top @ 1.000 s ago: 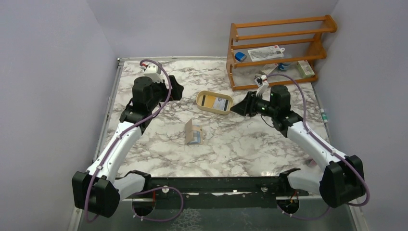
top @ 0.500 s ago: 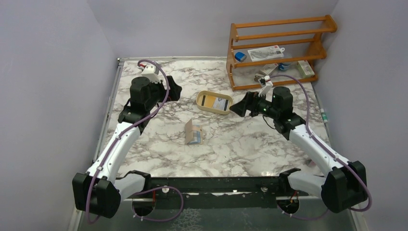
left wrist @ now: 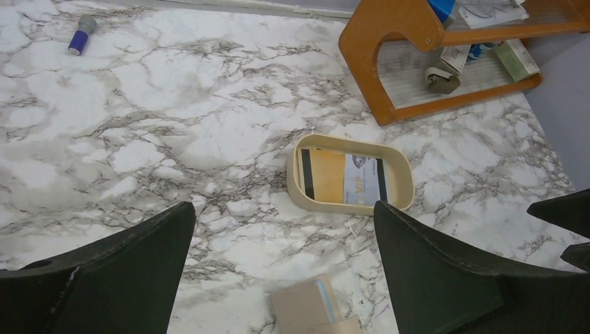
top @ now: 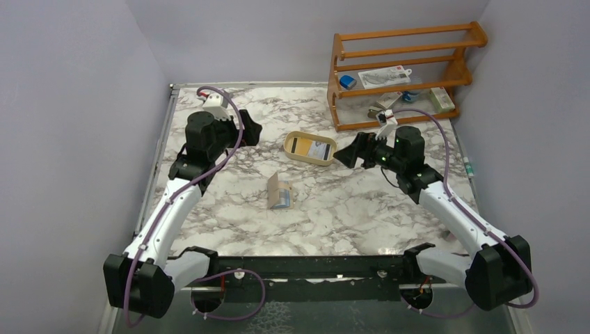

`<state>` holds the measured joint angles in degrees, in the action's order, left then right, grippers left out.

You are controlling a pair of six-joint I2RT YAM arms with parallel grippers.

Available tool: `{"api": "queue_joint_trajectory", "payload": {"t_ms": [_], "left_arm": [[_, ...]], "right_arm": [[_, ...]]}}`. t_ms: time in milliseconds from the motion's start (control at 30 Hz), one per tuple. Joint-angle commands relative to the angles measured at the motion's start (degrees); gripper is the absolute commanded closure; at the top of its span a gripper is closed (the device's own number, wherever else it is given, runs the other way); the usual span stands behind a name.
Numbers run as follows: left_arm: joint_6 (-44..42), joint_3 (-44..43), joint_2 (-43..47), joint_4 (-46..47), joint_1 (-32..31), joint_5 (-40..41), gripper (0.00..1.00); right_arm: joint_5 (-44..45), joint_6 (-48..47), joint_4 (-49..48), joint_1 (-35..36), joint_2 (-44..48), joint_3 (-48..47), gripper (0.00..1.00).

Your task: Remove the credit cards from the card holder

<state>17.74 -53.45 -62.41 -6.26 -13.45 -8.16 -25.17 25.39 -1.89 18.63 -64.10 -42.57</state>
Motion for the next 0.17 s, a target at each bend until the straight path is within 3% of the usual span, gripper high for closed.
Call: {"api": "queue_joint_trajectory", "payload": {"t_ms": [0,133], "left_arm": [[-0.51,0.72,1.76,-0.75,0.57,-1.07,0.01],[-0.43,0.69,2.0,-0.86,0.88,-1.24,0.01]], "right_arm": [[0.69,-0.84,0.74,-0.26,-0.17,-0.4,0.0],[0.27,-0.74,1.11,-0.26,0.28,-0.34,0.0]]}}
